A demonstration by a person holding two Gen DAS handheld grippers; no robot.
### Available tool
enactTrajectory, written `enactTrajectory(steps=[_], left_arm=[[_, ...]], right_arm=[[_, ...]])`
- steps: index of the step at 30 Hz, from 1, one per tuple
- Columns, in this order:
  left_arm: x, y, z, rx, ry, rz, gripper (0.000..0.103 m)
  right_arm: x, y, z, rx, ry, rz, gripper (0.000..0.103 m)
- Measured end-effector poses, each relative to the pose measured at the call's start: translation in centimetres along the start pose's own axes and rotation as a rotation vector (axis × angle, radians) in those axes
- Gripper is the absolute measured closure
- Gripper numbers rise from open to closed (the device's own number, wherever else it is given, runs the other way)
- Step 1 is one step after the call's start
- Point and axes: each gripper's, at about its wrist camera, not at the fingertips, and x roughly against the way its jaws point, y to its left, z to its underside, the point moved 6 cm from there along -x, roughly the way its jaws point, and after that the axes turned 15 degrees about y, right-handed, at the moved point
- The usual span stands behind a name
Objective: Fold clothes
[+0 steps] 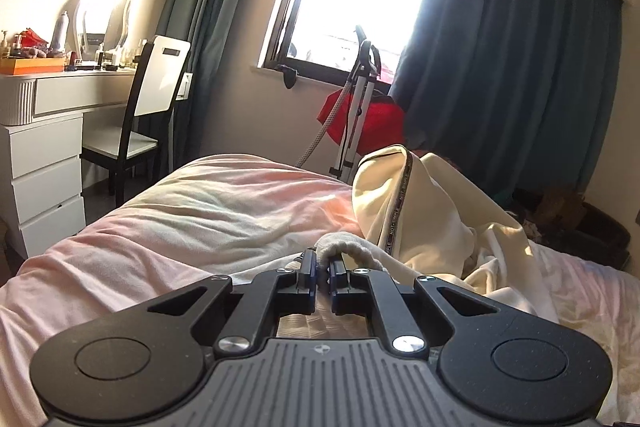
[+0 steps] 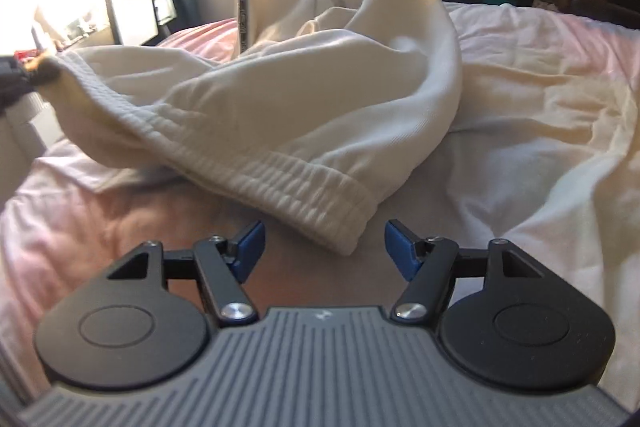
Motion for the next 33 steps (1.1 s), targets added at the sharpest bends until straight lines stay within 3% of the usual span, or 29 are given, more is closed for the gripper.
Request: enactTrajectory(steps=[6, 9, 11, 13, 16, 18, 19, 20, 22, 26, 28, 31, 33], left_arm=[[-0.9, 0.8, -0.5, 0.019, -0.014, 0.018, 0.096], [-0.8, 0.6, -0.2, -0.006, -0.029, -0.007, 0.096], [-0.7, 0.4, 0.0, -0.023, -0.036, -0.022, 0.096], [-0.7, 0.5, 0.2, -0.015, -0.028, -0.016, 0.096], [-0.7, 0.5, 0.7, 0.005, -0.008, 0.002, 0.095], [-0.6, 0.4, 1.0, 0.014, 0.010, 0.022, 0.095], [-0.5, 0.2, 1.3, 0.017, 0.018, 0.029, 0.095], [-0.4, 0.0, 1.5, 0.015, 0.019, 0.027, 0.095], [0.0, -0.3, 2.0, 0.017, 0.029, 0.044, 0.095], [2.2, -0.4, 2.8, 0.103, 0.037, 0.184, 0.095], [3.5, -0.9, 3.3, 0.109, 0.055, 0.217, 0.095], [4.3, -1.4, 4.8, 0.132, 0.155, 0.250, 0.095], [3.9, -1.3, 6.9, 0.154, 0.255, 0.243, 0.094]], right_arm=[[-0.7, -1.6, -0.8, -0.084, -0.081, 0.104, 0.045], [0.6, -1.2, -1.6, -0.044, -0.242, 0.225, 0.045], [1.3, 0.0, -2.1, 0.058, -0.343, 0.311, 0.045], [0.4, -0.3, -2.1, 0.039, -0.300, 0.269, 0.047], [-1.1, -2.1, -1.7, -0.103, -0.179, 0.147, 0.046], [-0.8, -2.5, -1.7, -0.138, -0.148, 0.110, 0.064], [-0.5, -2.4, -1.7, -0.146, -0.141, 0.098, 0.084], [0.3, -1.9, -1.7, -0.116, -0.166, 0.110, 0.090], [2.8, -0.3, -1.9, -0.044, -0.255, 0.145, 0.090], [10.6, 1.6, -2.2, 0.016, -0.463, 0.168, 0.091], [14.9, 2.3, -1.8, 0.046, -0.557, 0.188, 0.091], [17.4, 2.1, -0.4, 0.086, -0.544, 0.241, 0.092], [16.7, 1.0, 0.7, 0.073, -0.428, 0.238, 0.091]])
